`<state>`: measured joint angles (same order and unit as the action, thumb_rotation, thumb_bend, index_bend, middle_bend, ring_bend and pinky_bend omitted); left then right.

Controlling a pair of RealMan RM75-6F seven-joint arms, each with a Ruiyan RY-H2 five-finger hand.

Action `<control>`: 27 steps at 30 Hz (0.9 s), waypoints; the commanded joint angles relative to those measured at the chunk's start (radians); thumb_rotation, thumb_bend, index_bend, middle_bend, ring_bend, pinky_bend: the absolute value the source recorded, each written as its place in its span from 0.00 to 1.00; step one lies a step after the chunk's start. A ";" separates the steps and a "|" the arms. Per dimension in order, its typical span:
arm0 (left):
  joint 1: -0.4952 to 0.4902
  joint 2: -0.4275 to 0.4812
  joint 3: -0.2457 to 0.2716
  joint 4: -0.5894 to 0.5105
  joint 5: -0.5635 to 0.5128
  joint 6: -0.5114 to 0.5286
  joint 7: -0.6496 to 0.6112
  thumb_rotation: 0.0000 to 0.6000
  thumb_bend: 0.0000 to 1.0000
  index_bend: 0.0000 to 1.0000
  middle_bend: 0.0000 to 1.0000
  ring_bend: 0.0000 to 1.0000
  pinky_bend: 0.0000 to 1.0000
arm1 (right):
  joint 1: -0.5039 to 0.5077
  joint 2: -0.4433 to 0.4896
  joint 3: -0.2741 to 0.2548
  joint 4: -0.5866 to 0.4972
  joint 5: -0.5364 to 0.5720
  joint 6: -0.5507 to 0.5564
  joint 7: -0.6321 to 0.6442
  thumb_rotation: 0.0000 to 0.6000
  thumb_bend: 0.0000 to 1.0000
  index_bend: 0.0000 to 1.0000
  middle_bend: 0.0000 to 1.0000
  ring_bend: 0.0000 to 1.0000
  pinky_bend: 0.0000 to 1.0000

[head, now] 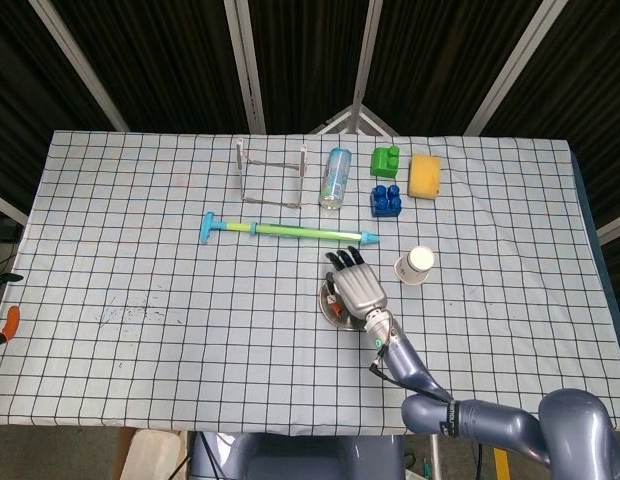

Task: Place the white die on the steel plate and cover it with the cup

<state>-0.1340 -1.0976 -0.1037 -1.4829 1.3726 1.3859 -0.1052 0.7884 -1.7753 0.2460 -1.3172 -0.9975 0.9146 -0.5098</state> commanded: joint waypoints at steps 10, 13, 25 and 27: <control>-0.001 -0.004 0.001 -0.004 -0.002 0.000 0.018 1.00 0.67 0.28 0.00 0.00 0.09 | -0.014 0.040 -0.024 0.006 0.025 -0.016 0.008 1.00 0.33 0.57 0.13 0.11 0.00; -0.002 -0.005 0.003 -0.006 -0.002 -0.002 0.025 1.00 0.67 0.28 0.00 0.00 0.09 | -0.014 0.049 -0.028 0.004 0.030 -0.016 0.005 1.00 0.33 0.57 0.13 0.11 0.00; -0.002 -0.007 0.002 -0.007 -0.005 -0.001 0.031 1.00 0.67 0.28 0.00 0.00 0.09 | -0.004 0.084 -0.042 -0.026 0.079 -0.043 -0.026 1.00 0.30 0.21 0.10 0.05 0.00; -0.002 -0.007 0.002 -0.007 -0.006 -0.001 0.030 1.00 0.67 0.28 0.00 0.00 0.09 | 0.001 0.097 -0.045 -0.041 0.103 -0.055 -0.044 1.00 0.25 0.12 0.09 0.04 0.00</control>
<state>-0.1365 -1.1042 -0.1021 -1.4895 1.3669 1.3852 -0.0755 0.7847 -1.6894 0.2043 -1.3456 -0.9106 0.8706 -0.5398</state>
